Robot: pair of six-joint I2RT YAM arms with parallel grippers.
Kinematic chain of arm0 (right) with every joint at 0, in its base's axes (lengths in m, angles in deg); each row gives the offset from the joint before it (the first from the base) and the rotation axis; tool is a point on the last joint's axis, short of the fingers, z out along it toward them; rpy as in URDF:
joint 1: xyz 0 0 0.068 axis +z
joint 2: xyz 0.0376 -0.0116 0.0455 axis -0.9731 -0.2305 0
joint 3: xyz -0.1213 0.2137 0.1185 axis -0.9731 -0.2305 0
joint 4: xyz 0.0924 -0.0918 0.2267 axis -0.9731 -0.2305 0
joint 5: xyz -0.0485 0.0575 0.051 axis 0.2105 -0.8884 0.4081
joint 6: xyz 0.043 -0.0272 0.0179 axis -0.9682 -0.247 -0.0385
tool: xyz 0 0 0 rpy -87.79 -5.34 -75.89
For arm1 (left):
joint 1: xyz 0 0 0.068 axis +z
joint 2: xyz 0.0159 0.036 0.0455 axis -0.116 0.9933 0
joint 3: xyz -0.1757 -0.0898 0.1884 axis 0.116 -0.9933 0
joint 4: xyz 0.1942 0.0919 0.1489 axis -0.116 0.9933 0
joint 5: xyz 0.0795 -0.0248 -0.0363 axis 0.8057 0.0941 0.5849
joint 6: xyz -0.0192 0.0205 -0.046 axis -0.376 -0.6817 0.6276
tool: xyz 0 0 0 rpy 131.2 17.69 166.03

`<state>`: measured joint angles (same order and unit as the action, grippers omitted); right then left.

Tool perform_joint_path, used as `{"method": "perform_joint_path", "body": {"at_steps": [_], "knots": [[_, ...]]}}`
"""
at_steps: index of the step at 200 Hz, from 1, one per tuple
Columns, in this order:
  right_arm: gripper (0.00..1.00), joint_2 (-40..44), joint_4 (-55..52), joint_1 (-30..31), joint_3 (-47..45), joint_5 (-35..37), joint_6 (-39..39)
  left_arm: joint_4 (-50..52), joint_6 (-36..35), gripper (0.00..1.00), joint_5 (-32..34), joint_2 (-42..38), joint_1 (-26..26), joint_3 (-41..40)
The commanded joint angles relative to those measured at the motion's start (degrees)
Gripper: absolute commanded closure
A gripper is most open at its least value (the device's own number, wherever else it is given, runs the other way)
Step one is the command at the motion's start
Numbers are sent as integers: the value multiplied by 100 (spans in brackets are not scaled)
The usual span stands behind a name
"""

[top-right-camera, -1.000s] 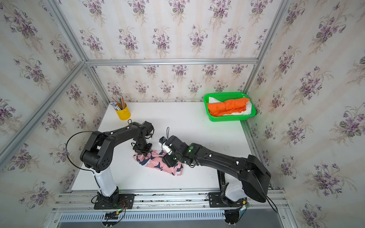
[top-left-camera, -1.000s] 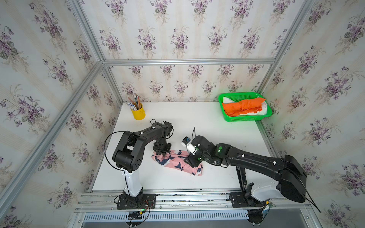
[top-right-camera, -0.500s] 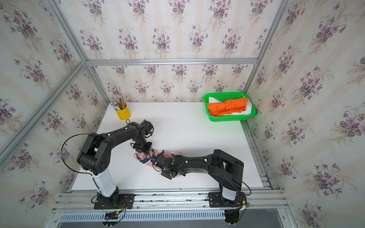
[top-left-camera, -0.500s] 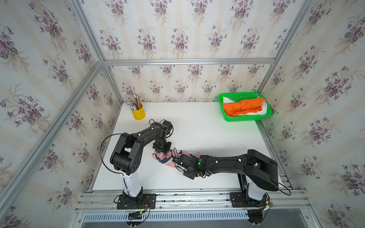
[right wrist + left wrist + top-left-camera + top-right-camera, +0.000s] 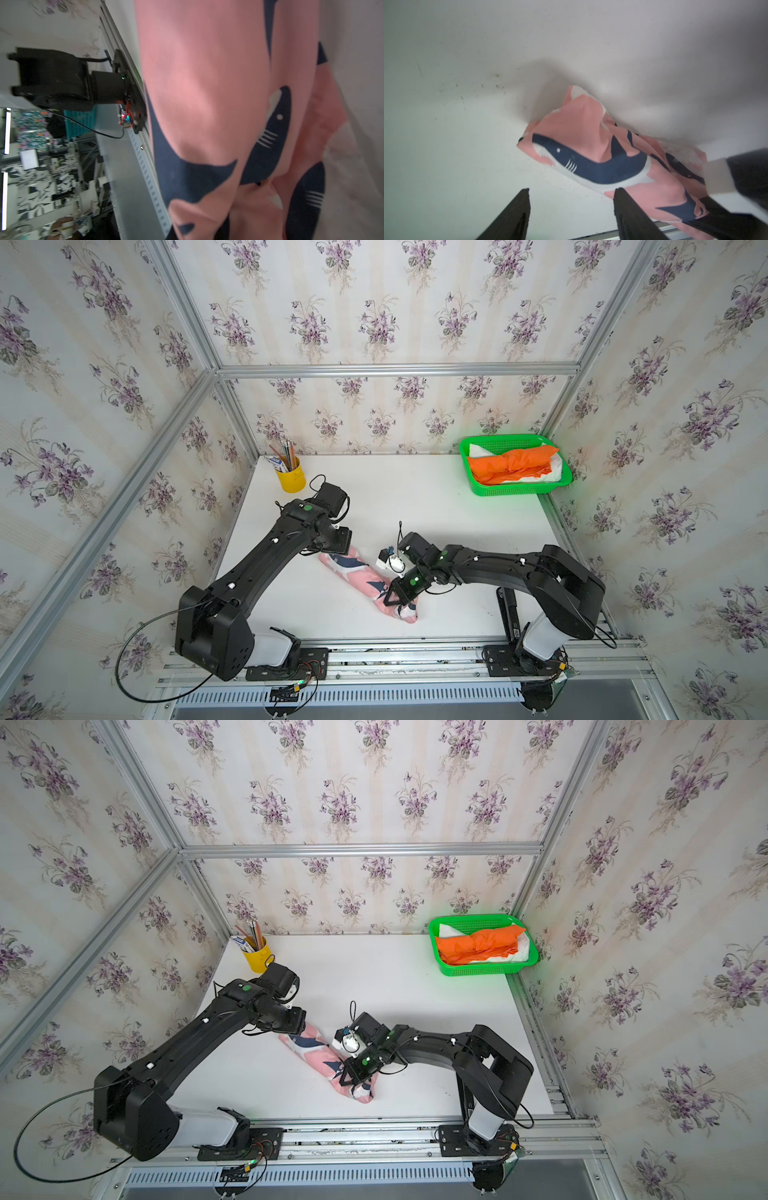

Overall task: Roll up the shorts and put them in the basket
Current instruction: Roll the shorts at the center of the board, then pick up the shorts from the center of the board.

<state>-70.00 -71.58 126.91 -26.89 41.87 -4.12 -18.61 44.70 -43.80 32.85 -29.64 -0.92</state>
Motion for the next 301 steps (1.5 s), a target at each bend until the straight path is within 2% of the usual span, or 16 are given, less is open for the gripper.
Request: {"method": "perform_joint_path", "body": {"at_steps": [1, 34, 65, 76, 85, 102, 118, 165, 182, 202, 221, 236, 266, 285, 296, 301], "knots": [[100, -174, 723, -476, -234, -1270, -446, 11, 145, 32, -283, 152, -78, 31], [100, -613, 414, -1137, -333, -1131, -85, -207, 146, 31, -295, 1062, -231, 437], [95, -781, 281, -1192, -384, -880, 142, -369, 158, 30, 85, 1867, -228, 693], [92, -799, 274, -1192, -448, -742, 142, -420, 141, 36, 338, 2200, -198, 705], [87, -767, 210, -1194, -492, -577, 151, -427, 155, 40, 437, 2453, -149, 697], [69, -434, 44, -1192, -662, -244, 136, -650, 162, 50, 441, 2732, -97, 491], [63, 102, -34, -1198, -967, 38, 46, -858, 124, 56, 322, 2923, -65, 301], [66, 1127, -171, -1199, -2073, 1084, -319, -1038, 104, 65, 378, 3158, -61, 154], [66, 1190, -197, -1192, -2170, 1022, -412, -1105, 99, 65, 297, 3103, -66, 134], [61, 1839, -711, -1174, -1890, 1449, -436, -1114, 68, 64, 317, 2935, -75, 132], [52, 2396, -1702, -1174, -1311, 2109, -178, -1032, 21, 62, 300, 2783, -79, 189], [46, 2561, -1901, -1085, -928, 2074, -167, -1004, -8, 59, 270, 2571, -82, 209], [41, 1933, -2793, -438, 462, 3240, 275, -846, -17, 52, 287, 2154, -82, 324], [37, 1180, -3158, -115, 1311, 3544, 678, -696, -16, 46, 379, 1895, -83, 432], [31, 729, -3301, 63, 1773, 3602, 914, -576, 16, 46, 507, 1717, -74, 499], [28, 529, -3348, 125, 1961, 3621, 1006, -520, 29, 41, 582, 1620, -75, 514]]}}
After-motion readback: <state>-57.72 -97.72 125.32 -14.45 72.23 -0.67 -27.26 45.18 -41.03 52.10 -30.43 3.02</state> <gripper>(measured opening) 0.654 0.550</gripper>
